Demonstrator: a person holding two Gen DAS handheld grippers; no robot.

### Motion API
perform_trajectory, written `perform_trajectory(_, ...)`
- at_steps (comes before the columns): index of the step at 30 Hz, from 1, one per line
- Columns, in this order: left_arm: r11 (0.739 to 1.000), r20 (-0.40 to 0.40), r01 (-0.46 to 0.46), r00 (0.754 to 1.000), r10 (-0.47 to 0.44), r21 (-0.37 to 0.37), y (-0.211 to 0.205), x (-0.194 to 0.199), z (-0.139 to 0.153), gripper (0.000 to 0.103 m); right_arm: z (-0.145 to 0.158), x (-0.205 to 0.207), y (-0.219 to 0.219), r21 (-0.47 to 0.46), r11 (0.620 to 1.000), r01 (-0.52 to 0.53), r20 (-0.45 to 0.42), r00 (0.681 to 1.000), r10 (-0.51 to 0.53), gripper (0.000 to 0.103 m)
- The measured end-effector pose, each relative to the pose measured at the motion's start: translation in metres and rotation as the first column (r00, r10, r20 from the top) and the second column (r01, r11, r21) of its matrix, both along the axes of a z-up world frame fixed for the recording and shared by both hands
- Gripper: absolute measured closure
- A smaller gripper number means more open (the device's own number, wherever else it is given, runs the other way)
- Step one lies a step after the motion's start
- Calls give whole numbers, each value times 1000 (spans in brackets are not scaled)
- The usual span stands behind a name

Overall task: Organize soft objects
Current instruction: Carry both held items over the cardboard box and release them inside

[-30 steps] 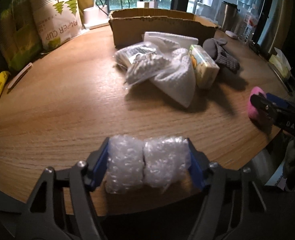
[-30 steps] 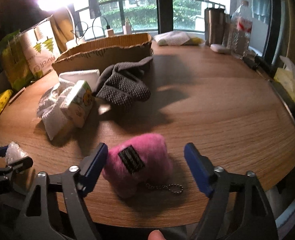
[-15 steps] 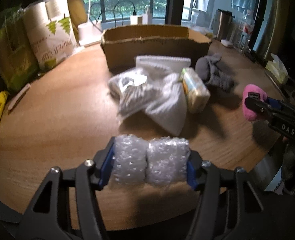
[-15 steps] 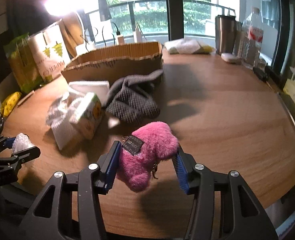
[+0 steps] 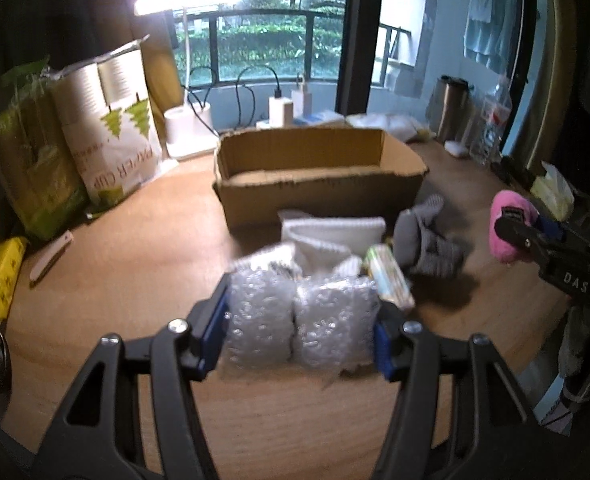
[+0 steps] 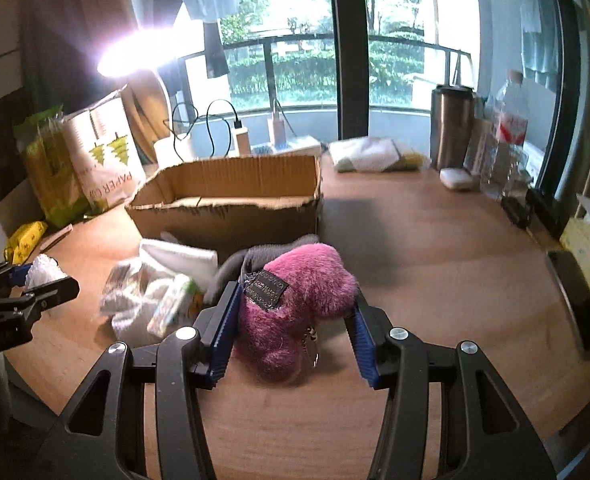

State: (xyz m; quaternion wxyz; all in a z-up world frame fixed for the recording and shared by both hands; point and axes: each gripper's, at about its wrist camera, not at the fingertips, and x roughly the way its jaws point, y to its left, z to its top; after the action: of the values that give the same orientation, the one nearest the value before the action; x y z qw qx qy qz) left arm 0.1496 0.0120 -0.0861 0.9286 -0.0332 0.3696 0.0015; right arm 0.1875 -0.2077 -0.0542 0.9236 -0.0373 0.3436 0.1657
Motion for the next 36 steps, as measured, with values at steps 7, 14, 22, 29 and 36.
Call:
perform_trajectory(7, 1000, 52, -11, 999, 11, 5, 12, 22, 15, 43, 12, 21, 4, -13, 1000, -3, 28, 1000, 3, 50)
perform_trajectory(14, 1000, 98, -26, 995, 26, 7, 25, 45, 25, 43, 21, 43, 12, -26, 999, -20, 58, 998, 21, 50)
perform_trajectory(22, 998, 181, -66, 981, 65, -3, 39, 72, 40, 43, 29, 68, 23, -23, 999, -44, 88, 995, 46, 50)
perform_trajectory(29, 996, 216, -92, 972, 91, -2, 51, 96, 46, 43, 36, 89, 29, -16, 998, -55, 117, 991, 57, 50)
perform_trajectory(36, 996, 216, -91, 972, 91, -10, 52, 121, 39, 43, 31, 110, 34, -10, 998, -55, 108, 993, 56, 50)
